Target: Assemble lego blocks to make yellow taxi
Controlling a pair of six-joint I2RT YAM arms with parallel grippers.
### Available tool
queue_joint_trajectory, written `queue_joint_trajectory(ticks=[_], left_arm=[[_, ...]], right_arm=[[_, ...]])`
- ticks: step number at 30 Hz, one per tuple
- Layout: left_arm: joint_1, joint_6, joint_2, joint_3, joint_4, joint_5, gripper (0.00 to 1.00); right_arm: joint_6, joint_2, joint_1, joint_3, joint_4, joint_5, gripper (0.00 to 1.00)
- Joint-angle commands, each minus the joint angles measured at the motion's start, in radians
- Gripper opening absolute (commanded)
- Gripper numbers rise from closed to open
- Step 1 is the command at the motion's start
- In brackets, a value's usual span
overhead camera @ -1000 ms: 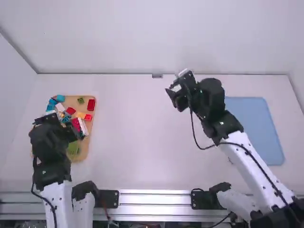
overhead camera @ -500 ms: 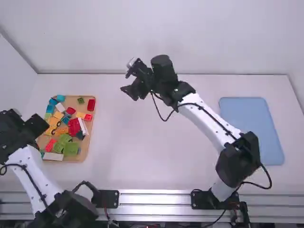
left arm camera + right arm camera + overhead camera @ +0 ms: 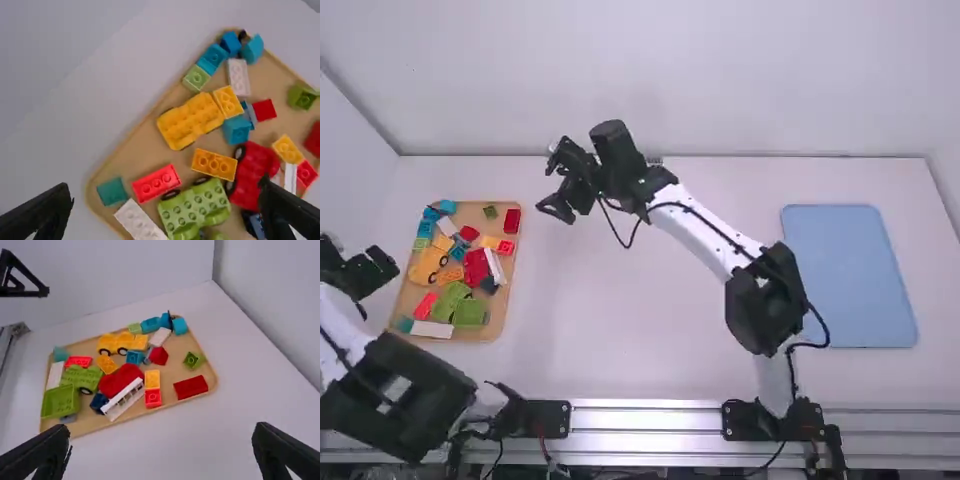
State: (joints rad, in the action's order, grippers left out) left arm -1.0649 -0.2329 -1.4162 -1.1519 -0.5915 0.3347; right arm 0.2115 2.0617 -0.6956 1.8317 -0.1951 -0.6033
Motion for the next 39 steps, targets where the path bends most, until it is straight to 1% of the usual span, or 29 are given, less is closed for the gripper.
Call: queue_joint_trajectory(ticks=[1, 2, 4, 6, 8, 9, 11, 12, 13, 15, 18, 21, 22, 23, 24, 25, 27, 29, 32, 35, 37, 39], left_arm=[[-0.005, -0.151, -0.066, -0.072, -0.056, 0.1, 0.99], [-0.005, -0.154, -0.071, -0.078, -0.062, 0.1, 0.99], [0.002, -0.235, -0.156, -0.188, -0.193, 0.092, 0.99], [0.016, -0.315, -0.216, -0.273, -0.287, 0.092, 0.99], [0.033, -0.394, -0.275, -0.356, -0.367, 0.091, 0.99], [0.045, -0.465, -0.318, -0.415, -0.419, 0.083, 0.99], [0.065, -0.521, -0.359, -0.467, -0.454, 0.05, 0.99], [0.077, -0.541, -0.376, -0.484, -0.46, 0.021, 0.99], [0.109, -0.57, -0.414, -0.512, -0.454, -0.06, 0.99], [0.137, -0.593, -0.443, -0.524, -0.445, -0.128, 0.99], [0.208, -0.687, -0.502, -0.525, -0.413, -0.209, 0.99], [0.245, -0.705, -0.529, -0.514, -0.361, -0.258, 0.99], [0.267, -0.717, -0.541, -0.505, -0.333, -0.298, 0.99], [0.27, -0.718, -0.543, -0.504, -0.331, -0.303, 1.0], [0.287, -0.734, -0.557, -0.496, -0.314, -0.335, 0.98], [0.298, -0.734, -0.576, -0.49, -0.296, -0.356, 0.97], [0.3, -0.75, -0.597, -0.487, -0.285, -0.351, 0.96], [0.296, -0.752, -0.62, -0.483, -0.284, -0.355, 0.96], [0.287, -0.753, -0.666, -0.483, -0.281, -0.389, 0.96], [0.273, -0.752, -0.706, -0.483, -0.278, -0.399, 0.96], [0.256, -0.753, -0.726, -0.483, -0.277, -0.396, 0.96], [0.245, -0.753, -0.731, -0.483, -0.28, -0.396, 0.96]], right_arm=[[-0.006, 0.023, 0.003, 0.05, 0.001, -0.011, 0.98], [-0.007, 0.023, 0.003, 0.051, 0.001, -0.006, 0.98], [-0.019, 0.024, -0.002, 0.052, 0.009, 0.129, 0.98], [-0.059, 0.018, -0.012, 0.052, 0.01, 0.248, 0.98], [-0.058, 0.01, -0.011, 0.052, 0.001, 0.298, 0.98], [-0.058, 0.01, -0.009, 0.052, 0.0, 0.29, 0.98], [-0.058, 0.01, -0.007, 0.052, -0.006, 0.264, 0.98], [-0.058, 0.01, -0.003, 0.052, -0.016, 0.254, 0.99], [-0.058, 0.01, 0.008, 0.052, -0.032, 0.202, 0.98], [-0.058, 0.01, 0.016, 0.052, -0.049, 0.146, 0.99], [-0.059, 0.01, 0.039, 0.052, -0.076, 0.013, 0.98], [-0.058, 0.01, 0.042, 0.052, -0.074, 0.008, 0.98], [-0.061, 0.01, 0.04, 0.052, -0.068, 0.042, 0.98], [-0.064, 0.01, 0.039, 0.052, -0.067, 0.049, 0.98], [-0.094, 0.01, 0.029, 0.052, -0.061, 0.13, 0.98], [-0.1, 0.01, 0.014, 0.052, -0.049, 0.248, 0.98], [-0.099, 0.01, -0.002, 0.052, -0.044, 0.378, 0.98], [-0.1, 0.008, -0.01, 0.052, -0.05, 0.439, 0.98], [-0.097, 0.008, -0.011, 0.052, -0.092, 0.41, 0.99], [-0.073, 0.004, 0.002, 0.052, -0.088, 0.326, 0.98], [0.003, -0.003, 0.018, 0.052, -0.095, 0.15, 0.98], [0.092, -0.003, 0.025, 0.052, -0.121, 0.029, 0.98]])
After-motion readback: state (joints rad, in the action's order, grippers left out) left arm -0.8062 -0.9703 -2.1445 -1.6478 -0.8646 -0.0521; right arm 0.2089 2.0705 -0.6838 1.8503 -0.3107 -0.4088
